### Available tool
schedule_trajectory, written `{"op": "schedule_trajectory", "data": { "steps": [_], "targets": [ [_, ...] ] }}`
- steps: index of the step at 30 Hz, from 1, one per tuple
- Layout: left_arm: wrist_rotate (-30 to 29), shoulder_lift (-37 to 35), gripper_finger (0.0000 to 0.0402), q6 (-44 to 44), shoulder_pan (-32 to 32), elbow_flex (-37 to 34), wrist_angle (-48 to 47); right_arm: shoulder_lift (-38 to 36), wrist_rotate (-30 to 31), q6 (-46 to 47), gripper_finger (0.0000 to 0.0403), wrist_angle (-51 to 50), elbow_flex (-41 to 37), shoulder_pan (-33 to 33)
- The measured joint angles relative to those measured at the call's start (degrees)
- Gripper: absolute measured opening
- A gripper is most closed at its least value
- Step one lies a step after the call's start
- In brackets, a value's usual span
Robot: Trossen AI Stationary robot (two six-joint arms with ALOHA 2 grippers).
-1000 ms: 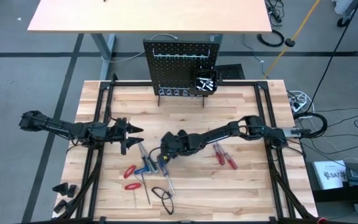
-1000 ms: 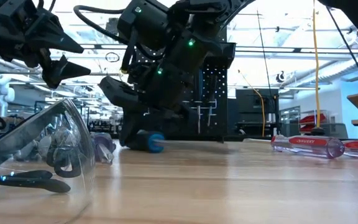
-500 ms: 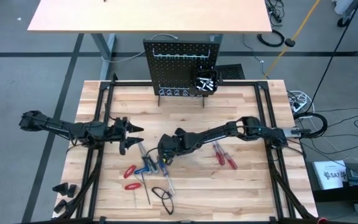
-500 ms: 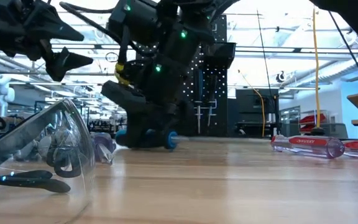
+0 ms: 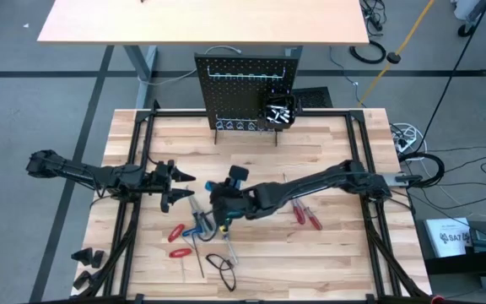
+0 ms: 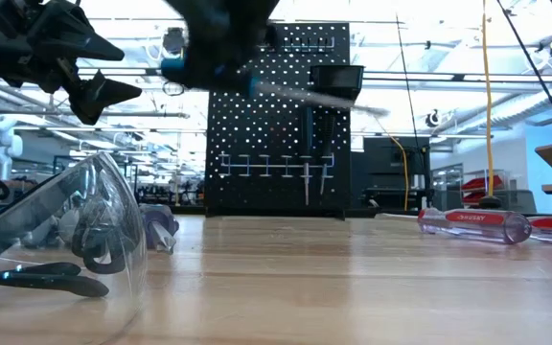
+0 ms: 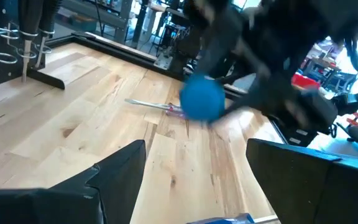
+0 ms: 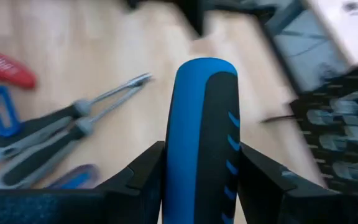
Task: Hang tools onto peg board
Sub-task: Hang the blue screwdriver on the pegboard
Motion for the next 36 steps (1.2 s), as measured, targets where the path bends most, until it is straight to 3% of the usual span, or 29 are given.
{"op": "schedule_trajectory", "data": {
  "steps": [4, 8, 10, 16, 20, 22, 29, 36],
  "targets": [
    [0.0, 0.0, 0.0286, 0.0, 0.0, 0.0, 0.6, -8.2, 3.7, -0.8, 0.0153, 3.9, -6.8, 0.0],
    [-0.1, 0.0, 0.0286, 0.3, 0.0, 0.0, 1.9, -20.1, 4.9, -3.3, 0.0153, 20.2, -20.7, -0.2],
    [-0.1, 0.0, 0.0286, 0.5, 0.0, 0.0, 1.9, -26.1, 4.1, -6.0, 0.0153, 35.0, -29.8, -0.4],
    [-0.2, 0.0, 0.0286, 0.4, 0.0, 0.0, 3.0, -37.0, -10.2, -14.8, 0.0153, 94.3, -54.8, -4.0],
    [-0.2, 0.0, 0.0286, 0.1, 0.0, 0.0, 4.4, -37.7, -11.3, -16.7, 0.0153, 115.5, -62.8, -8.0],
    [-0.2, 0.0, 0.0286, 0.1, 0.0, 0.0, 5.0, -37.7, -11.4, -16.1, 0.0153, 120.2, -63.9, -9.8],
    [-0.2, 0.0, 0.0286, 0.0, 0.0, 0.0, 6.0, -37.7, -16.0, -13.8, 0.0153, 122.2, -62.3, -13.7],
    [-0.6, 0.0, 0.0286, 0.0, 0.0, 0.0, 6.0, -39.0, -16.0, -18.1, 0.0153, 126.9, -61.4, -16.2]
  ]
}}
